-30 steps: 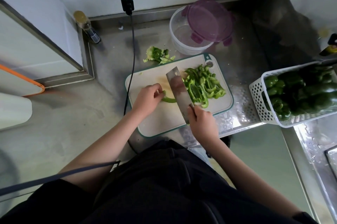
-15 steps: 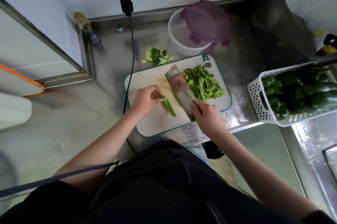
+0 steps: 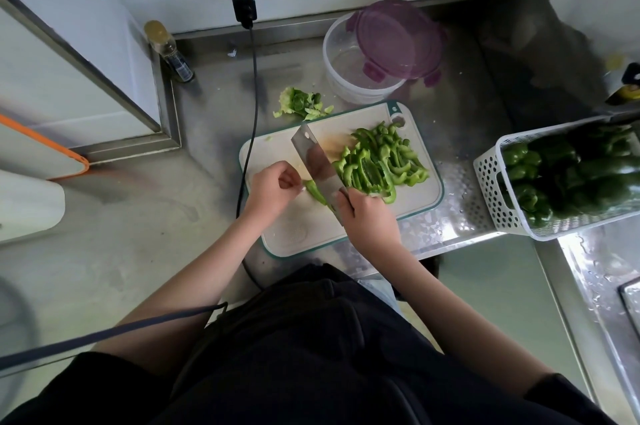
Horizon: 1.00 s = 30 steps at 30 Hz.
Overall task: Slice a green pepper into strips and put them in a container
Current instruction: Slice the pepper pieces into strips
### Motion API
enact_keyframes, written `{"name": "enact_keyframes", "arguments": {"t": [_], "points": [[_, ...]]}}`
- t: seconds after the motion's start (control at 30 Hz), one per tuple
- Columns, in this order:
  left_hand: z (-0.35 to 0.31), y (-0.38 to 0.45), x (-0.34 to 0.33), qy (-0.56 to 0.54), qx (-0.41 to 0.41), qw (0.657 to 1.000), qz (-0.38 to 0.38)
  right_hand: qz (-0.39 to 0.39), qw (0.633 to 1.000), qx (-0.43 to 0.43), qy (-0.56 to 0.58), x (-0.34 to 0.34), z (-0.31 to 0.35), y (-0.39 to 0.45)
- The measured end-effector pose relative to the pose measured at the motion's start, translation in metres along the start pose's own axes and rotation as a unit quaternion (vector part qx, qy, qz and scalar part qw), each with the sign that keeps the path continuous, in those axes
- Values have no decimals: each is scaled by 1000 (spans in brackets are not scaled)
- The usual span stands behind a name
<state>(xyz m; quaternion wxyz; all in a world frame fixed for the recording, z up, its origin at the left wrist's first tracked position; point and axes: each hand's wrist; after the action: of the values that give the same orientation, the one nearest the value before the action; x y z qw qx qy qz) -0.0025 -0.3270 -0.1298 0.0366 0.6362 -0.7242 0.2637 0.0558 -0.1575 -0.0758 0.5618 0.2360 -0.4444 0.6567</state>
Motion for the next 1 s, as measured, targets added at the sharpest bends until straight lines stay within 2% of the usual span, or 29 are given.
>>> {"name": "enact_keyframes", "arguments": {"t": [0.1,0.17,0.27,0.37,0.47,0.63,1.0], "points": [[-7,-2,3,10,-31,994,-104,2,1000,7,-18,-1,-3,1],[-15,1,12,23,-77,987,-135,0,999,26,-32,2,-5,2],[-30,13,31,86,-160,981,-74,5,997,60,-56,8,-11,6],[-41,22,41,106,-173,979,-7,11,993,80,-81,13,-18,10],[-41,26,41,99,-159,982,2,17,990,84,-112,14,-22,9],[-38,25,40,153,-153,976,35,38,988,67,-135,7,-27,5],[-28,27,40,175,-161,970,41,57,984,70,-154,7,-28,9]]}}
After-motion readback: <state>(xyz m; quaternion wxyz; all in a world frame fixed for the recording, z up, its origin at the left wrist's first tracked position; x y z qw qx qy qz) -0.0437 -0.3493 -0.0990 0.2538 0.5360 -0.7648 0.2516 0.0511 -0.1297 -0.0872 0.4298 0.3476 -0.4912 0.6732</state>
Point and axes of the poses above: each hand's wrist, its own y-axis towards the middle knuckle, its own x-axis out of the back of the hand, z = x × y
